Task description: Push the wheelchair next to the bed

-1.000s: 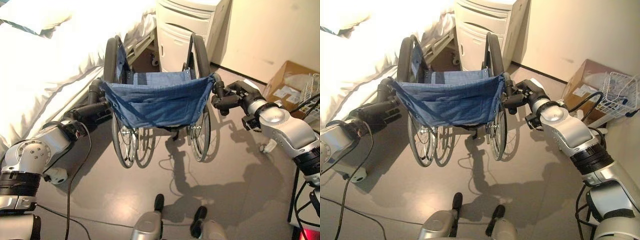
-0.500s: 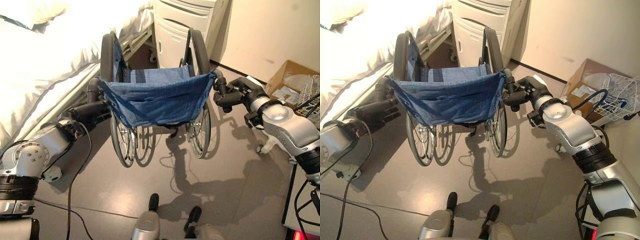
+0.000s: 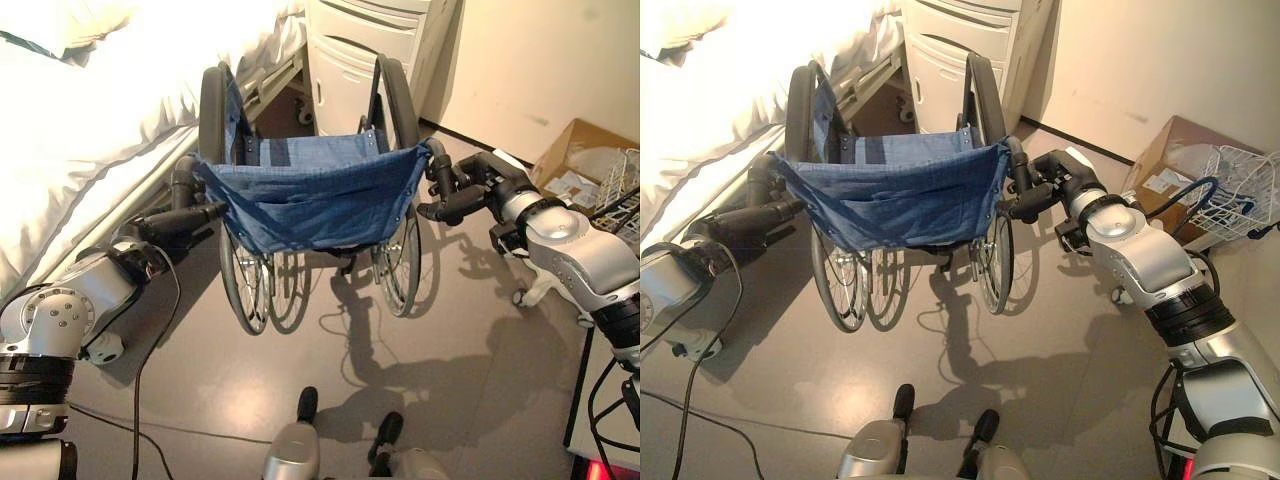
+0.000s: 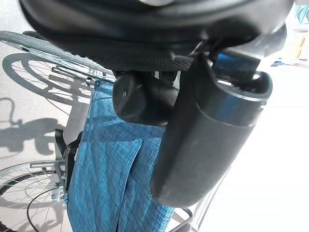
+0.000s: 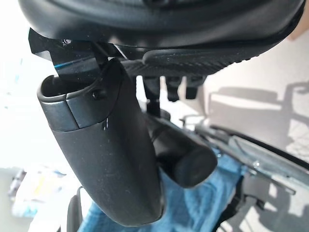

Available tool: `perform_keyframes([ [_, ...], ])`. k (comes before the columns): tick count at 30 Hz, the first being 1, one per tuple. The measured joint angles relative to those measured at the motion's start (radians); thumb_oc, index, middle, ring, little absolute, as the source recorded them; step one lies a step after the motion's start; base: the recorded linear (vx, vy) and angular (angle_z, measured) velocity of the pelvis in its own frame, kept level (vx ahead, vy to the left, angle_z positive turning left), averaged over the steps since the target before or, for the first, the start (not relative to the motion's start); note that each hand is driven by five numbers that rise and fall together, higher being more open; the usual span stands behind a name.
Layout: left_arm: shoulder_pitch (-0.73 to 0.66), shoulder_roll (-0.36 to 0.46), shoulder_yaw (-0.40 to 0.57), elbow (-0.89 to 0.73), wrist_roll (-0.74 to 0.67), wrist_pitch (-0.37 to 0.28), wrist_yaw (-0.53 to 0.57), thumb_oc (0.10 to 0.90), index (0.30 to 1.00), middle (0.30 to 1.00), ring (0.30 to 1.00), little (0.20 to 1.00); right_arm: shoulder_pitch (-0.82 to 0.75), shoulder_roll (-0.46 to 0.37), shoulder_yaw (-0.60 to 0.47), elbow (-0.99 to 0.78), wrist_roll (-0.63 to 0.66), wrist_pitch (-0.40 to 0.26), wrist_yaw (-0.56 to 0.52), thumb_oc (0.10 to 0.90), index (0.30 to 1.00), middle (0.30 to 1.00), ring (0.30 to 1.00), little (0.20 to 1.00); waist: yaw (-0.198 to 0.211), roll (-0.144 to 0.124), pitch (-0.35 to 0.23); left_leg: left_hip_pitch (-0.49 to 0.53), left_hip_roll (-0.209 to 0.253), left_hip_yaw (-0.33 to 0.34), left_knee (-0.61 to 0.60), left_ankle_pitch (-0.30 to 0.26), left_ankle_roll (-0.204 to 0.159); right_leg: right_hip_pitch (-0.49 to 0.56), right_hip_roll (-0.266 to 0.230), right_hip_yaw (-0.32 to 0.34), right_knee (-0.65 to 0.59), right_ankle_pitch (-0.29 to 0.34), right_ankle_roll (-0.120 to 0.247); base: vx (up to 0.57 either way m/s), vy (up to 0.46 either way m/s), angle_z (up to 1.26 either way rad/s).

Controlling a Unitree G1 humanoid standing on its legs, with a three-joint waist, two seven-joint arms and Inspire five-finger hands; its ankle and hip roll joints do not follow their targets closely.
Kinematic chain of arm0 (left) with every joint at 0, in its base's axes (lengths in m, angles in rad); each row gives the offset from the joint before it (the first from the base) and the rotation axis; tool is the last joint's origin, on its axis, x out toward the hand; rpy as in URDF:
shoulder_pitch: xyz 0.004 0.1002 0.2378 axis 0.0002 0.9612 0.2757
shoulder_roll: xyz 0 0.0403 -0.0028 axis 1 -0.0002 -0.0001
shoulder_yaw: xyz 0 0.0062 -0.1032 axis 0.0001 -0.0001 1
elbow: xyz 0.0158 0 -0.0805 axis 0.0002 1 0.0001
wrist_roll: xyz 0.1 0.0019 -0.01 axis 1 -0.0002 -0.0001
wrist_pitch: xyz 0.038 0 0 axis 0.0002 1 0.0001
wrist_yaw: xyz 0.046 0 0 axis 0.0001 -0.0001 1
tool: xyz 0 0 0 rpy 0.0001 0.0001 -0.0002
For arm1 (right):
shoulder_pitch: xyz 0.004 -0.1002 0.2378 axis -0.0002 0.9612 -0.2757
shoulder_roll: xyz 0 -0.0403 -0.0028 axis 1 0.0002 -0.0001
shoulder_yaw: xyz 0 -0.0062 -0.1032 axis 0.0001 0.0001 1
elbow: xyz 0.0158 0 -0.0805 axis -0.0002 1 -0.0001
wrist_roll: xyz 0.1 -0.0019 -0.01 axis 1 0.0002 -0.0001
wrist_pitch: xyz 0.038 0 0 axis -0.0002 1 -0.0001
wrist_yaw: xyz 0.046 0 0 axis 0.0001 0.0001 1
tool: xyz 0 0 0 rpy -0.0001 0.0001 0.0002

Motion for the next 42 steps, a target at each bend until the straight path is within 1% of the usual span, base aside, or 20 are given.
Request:
perform_keyframes([
  [7,0.035,0.0,0.032,-0.019,0.022,0.0,0.001,0.8,0.9,0.9,0.9,0.9,0.014,0.0,-0.021,-0.023,0.001,0.0,-0.008,0.8,0.9,0.9,0.9,0.9,-0.012,0.0,0.0,0.001,0.0,0.0,-0.005,0.0,0.0,0.0,0.001,-0.002,-0.002,0.0,0.0,0.0,0.0,0.0],
  [9,0.038,0.0,0.035,-0.029,0.044,0.0,0.001,0.8,0.9,0.9,0.9,0.9,0.065,0.0,-0.079,-0.053,0.003,0.0,-0.008,0.8,0.9,0.9,0.9,0.9,-0.011,0.0,0.0,0.001,0.0,0.0,-0.006,0.0,0.0,0.0,0.0,-0.002,-0.004,0.0,0.001,0.0,0.0,0.0],
  [10,0.063,0.0,0.058,-0.046,0.056,0.0,-0.001,0.8,0.9,0.9,0.9,0.9,0.095,0.0,-0.112,-0.08,0.004,0.0,-0.008,0.8,0.9,0.9,0.9,0.9,-0.009,0.0,0.0,0.0,-0.001,0.0,-0.008,0.0,0.0,0.0,0.0,-0.003,-0.006,0.001,0.001,0.0,0.0,0.0],
  [13,0.115,0.0,0.104,-0.08,0.091,0.0,-0.003,0.8,0.9,0.9,0.9,0.9,0.139,0.0,-0.152,-0.126,0.006,-0.001,-0.01,0.8,0.9,0.9,0.9,0.9,-0.015,0.0,0.0,-0.001,-0.003,0.013,-0.008,0.0,0.0,0.004,0.001,-0.004,-0.016,0.002,0.003,0.0,0.0,0.0],
  [15,0.187,0.0,0.201,-0.104,0.125,-0.003,-0.009,0.8,0.9,0.9,0.9,0.9,0.212,0.0,-0.226,-0.175,0.03,-0.011,-0.01,0.8,0.9,0.9,0.9,0.9,-0.016,0.001,0.0,-0.001,-0.003,0.015,-0.009,0.0,0.0,0.004,0.001,-0.003,-0.019,0.002,0.004,0.0,0.0,0.0],
  [17,0.195,-0.001,0.292,-0.106,0.157,-0.012,-0.027,0.8,0.9,0.9,0.9,0.9,0.247,0.0,-0.279,-0.198,0.048,-0.015,-0.01,0.8,0.9,0.9,0.9,0.9,-0.017,0.001,0.001,-0.001,-0.002,0.015,-0.009,0.0,0.0,0.006,0.002,-0.001,-0.02,0.001,0.004,0.0,0.0,0.0],
  [18,0.197,-0.001,0.319,-0.111,0.164,-0.02,-0.027,0.8,0.9,0.9,0.9,0.9,0.259,0.0,-0.296,-0.212,0.048,-0.017,-0.011,0.8,0.9,0.9,0.9,0.9,-0.017,0.002,0.001,-0.002,-0.002,0.015,-0.009,0.0,0.0,0.006,0.002,-0.001,-0.02,0.001,0.004,0.0,0.0,0.0],
  [19,0.199,0.0,0.385,-0.102,0.187,-0.05,-0.023,0.8,0.9,0.9,0.9,0.9,0.277,0.0,-0.335,-0.221,0.048,-0.022,-0.014,0.8,0.9,0.9,0.9,0.9,-0.02,0.003,0.0,-0.001,-0.002,0.015,-0.009,0.0,0.0,0.007,0.001,-0.001,-0.02,0.001,0.004,0.0,0.0,0.0],
  [20,0.207,0.003,0.487,-0.058,0.236,-0.085,-0.01,0.8,0.9,0.9,0.9,0.9,0.299,0.0,-0.406,-0.218,0.044,-0.039,-0.043,0.8,0.9,0.9,0.9,0.9,-0.023,0.003,0.0,0.0,-0.003,0.015,-0.009,0.0,0.0,0.008,0.001,0.0,-0.02,0.001,0.004,0.0,0.0,0.0],
  [21,0.213,0.011,0.537,-0.031,0.266,-0.105,0.002,0.8,0.9,0.9,0.9,0.9,0.306,-0.003,-0.446,-0.21,0.037,-0.045,-0.063,0.8,0.9,0.9,0.9,0.9,-0.025,0.004,0.0,0.0,-0.003,0.015,-0.009,0.0,-0.001,0.008,0.0,0.0,-0.02,0.001,0.004,0.0,0.0,0.0],
  [22,0.231,0.042,0.624,0.034,0.322,-0.133,0.031,0.8,0.9,0.9,0.9,0.9,0.319,-0.031,-0.528,-0.182,0.035,-0.053,-0.102,0.8,0.9,0.9,0.9,0.9,-0.025,0.007,-0.002,0.001,-0.004,0.015,-0.009,-0.001,-0.001,0.01,-0.001,0.0,-0.02,0.001,0.004,0.0,-0.001,0.05],
  [24,0.274,0.08,0.724,0.105,0.372,-0.14,0.058,0.8,0.9,0.9,0.9,0.9,0.34,-0.09,-0.623,-0.144,0.033,-0.06,-0.138,0.8,0.9,0.9,0.9,0.9,-0.022,0.016,-0.01,0.001,-0.005,0.015,-0.009,-0.001,0.0,0.015,-0.003,0.002,-0.02,-0.001,0.007,0.0,-0.001,0.12],
  [25,0.303,0.082,0.766,0.123,0.395,-0.143,0.068,0.8,0.9,0.9,0.9,0.9,0.353,-0.113,-0.666,-0.129,0.028,-0.068,-0.149,0.8,0.9,0.9,0.9,0.9,-0.019,0.024,-0.021,0.001,-0.005,0.015,-0.009,-0.001,0.0,0.016,-0.003,0.003,-0.02,-0.002,0.007,0.0,-0.002,0.11],
  [27,0.362,0.082,0.801,0.14,0.414,-0.144,0.076,0.8,0.9,0.9,0.9,0.9,0.364,-0.121,-0.697,-0.115,0.008,-0.082,-0.166,0.8,0.9,0.9,0.9,0.9,-0.015,0.035,-0.055,0.001,-0.005,0.015,-0.009,-0.004,0.0,0.019,-0.002,0.002,-0.02,-0.003,0.009,0.0,-0.003,0.07],
  [30,0.445,0.082,0.806,0.141,0.414,-0.145,0.079,0.8,0.9,0.9,0.9,0.9,0.438,-0.121,-0.702,-0.121,0.003,-0.118,-0.167,0.8,0.9,0.9,0.9,0.9,0.002,0.043,-0.113,0.008,-0.002,0.015,-0.009,-0.006,-0.003,0.027,0.001,0.003,-0.02,-0.009,0.008,0.0,-0.001,0.02],
  [33,0.509,0.077,0.81,0.144,0.414,-0.154,0.081,0.8,0.9,0.9,0.9,0.9,0.525,-0.117,-0.704,-0.122,0.003,-0.132,-0.167,0.8,0.9,0.9,0.9,0.9,0.009,0.042,-0.144,0.008,-0.001,0.014,-0.01,-0.011,-0.008,0.028,0.001,0.002,-0.018,-0.011,0.01,0.0,0.0,0.0],
  [35,0.554,0.056,0.822,0.144,0.414,-0.154,0.078,0.8,0.9,0.9,0.9,0.9,0.588,-0.101,-0.71,-0.122,0.003,-0.135,-0.167,0.8,0.9,0.9,0.9,0.9,0.009,0.041,-0.157,0.008,-0.002,0.014,-0.01,-0.011,-0.007,0.028,0.0,0.002,-0.016,-0.012,0.011,0.0,0.0,0.0],
  [37,0.583,0.016,0.833,0.143,0.414,-0.154,0.075,0.8,0.9,0.9,0.9,0.9,0.651,-0.08,-0.711,-0.12,0.003,-0.135,-0.167,0.8,0.9,0.9,0.9,0.9,0.008,0.04,-0.169,0.005,-0.002,0.014,-0.01,-0.012,-0.006,0.028,-0.002,0.002,-0.016,-0.012,0.011,0.0,0.0,0.0],
  [40,0.597,-0.075,0.835,0.13,0.414,-0.166,0.067,0.8,0.9,0.9,0.9,0.9,0.721,0.02,-0.747,-0.121,0.003,-0.136,-0.168,0.8,0.9,0.9,0.9,0.9,0.007,0.034,-0.187,0.0,-0.002,0.013,-0.01,-0.012,-0.005,0.027,-0.003,0.001,-0.016,-0.015,0.015,-0.01,-0.004,0.0],
  [42,0.624,-0.163,0.783,0.123,0.413,-0.165,0.062,0.8,0.9,0.9,0.9,0.9,0.772,0.093,-0.753,-0.107,0.001,-0.134,-0.172,0.8,0.9,0.9,0.9,0.9,0.005,0.032,-0.196,0.0,-0.006,0.012,-0.01,-0.012,-0.002,0.028,-0.005,0.0,-0.016,-0.015,0.015,0.0,0.0,0.0],
])
